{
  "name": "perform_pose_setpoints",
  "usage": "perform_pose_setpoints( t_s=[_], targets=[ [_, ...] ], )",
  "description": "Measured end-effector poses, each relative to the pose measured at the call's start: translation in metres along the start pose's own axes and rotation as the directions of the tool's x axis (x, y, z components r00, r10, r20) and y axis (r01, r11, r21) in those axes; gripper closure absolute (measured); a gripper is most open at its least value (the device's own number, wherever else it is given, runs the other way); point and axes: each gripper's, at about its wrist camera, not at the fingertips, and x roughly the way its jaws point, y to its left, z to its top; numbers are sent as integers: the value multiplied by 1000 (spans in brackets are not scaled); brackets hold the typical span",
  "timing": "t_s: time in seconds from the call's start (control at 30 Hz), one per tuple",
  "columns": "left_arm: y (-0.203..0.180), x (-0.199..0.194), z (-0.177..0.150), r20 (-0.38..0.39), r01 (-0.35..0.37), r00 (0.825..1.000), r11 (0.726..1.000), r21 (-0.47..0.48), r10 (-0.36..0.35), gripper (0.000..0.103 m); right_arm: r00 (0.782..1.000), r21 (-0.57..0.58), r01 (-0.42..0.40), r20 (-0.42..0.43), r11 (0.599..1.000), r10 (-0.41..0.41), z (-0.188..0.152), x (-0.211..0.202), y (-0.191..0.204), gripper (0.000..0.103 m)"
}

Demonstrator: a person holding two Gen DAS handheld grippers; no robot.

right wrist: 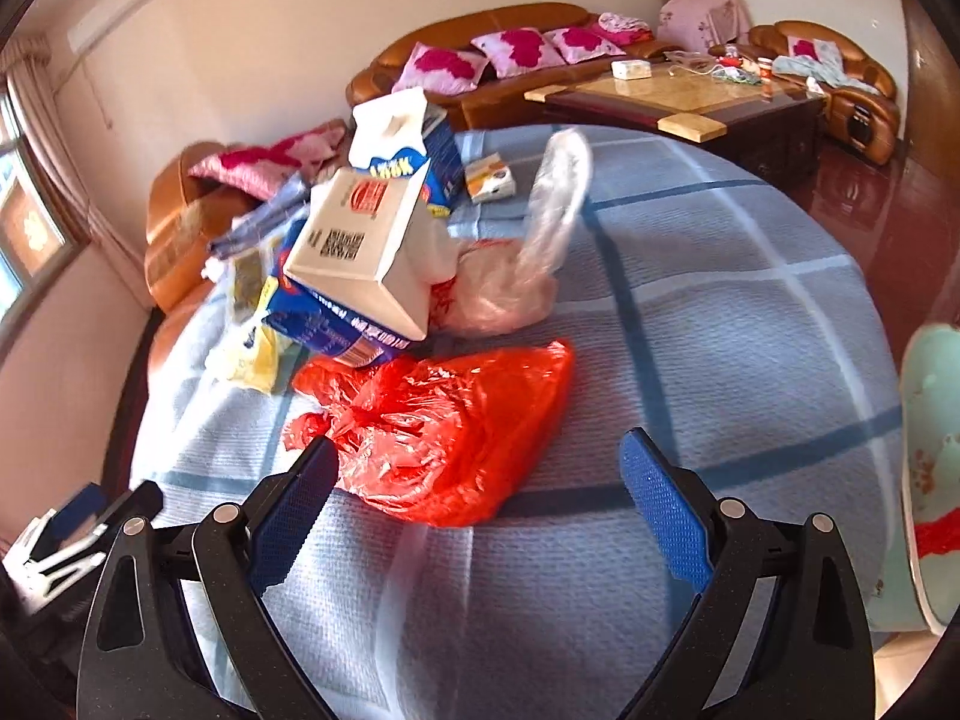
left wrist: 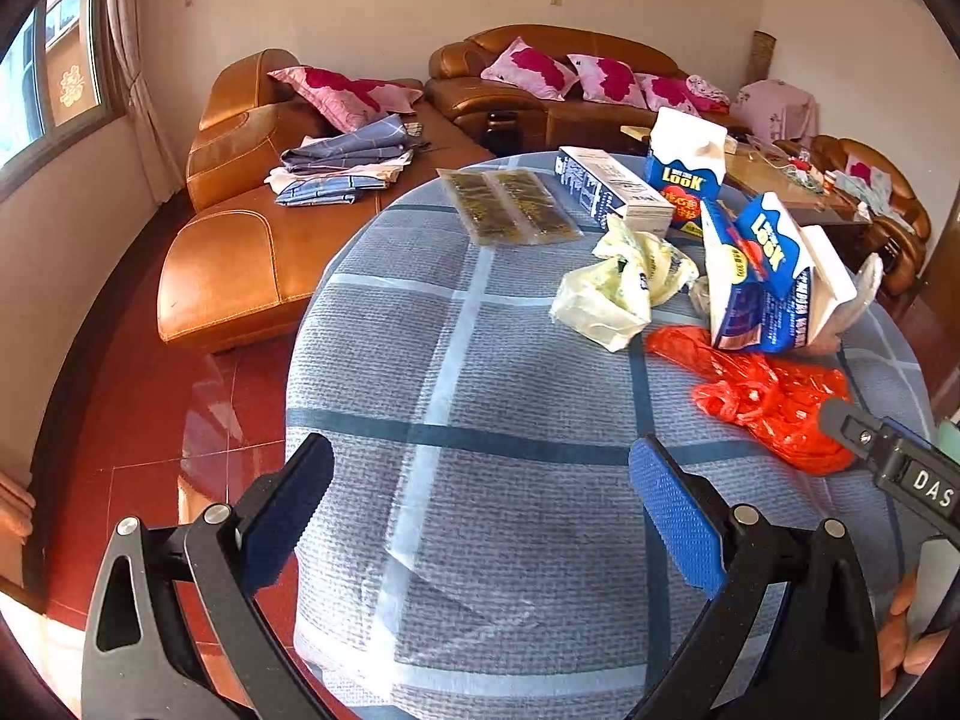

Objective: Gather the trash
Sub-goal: 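Move both open tools back from the bucket to the table, then grasp the yellow printed plastic bag with the left tool while the right tool grasps the red plastic bag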

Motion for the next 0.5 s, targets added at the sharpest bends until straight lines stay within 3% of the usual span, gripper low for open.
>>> perform_pose_setpoints(
  t_s=[0.03,0.1,0.17,0.3,0.5],
  targets=[
    [2,2,2,-1,1,1000,1000,-3,-1,6,1000,-15,18,-22,1000,-18,1,9,5,12],
    [4,6,7,1,8,1000,1000,-6,-8,6,999,-21,14,-50,1000,-15,0,20,8,29],
    [1,9,12,11,29,1000,1000,1,-29,6,998,-34,24,-55,999,-26,-2,25,10,37],
    [-15,12,27,46,71,996,997,41,-73,6,998,-62,-14,-58,998,10,-2,25,12,75],
    [-46,37,53,51,70,996,990,120,-77,6,1000,-96,-16,-18,995,14,-2,-1,5,84]
  ],
)
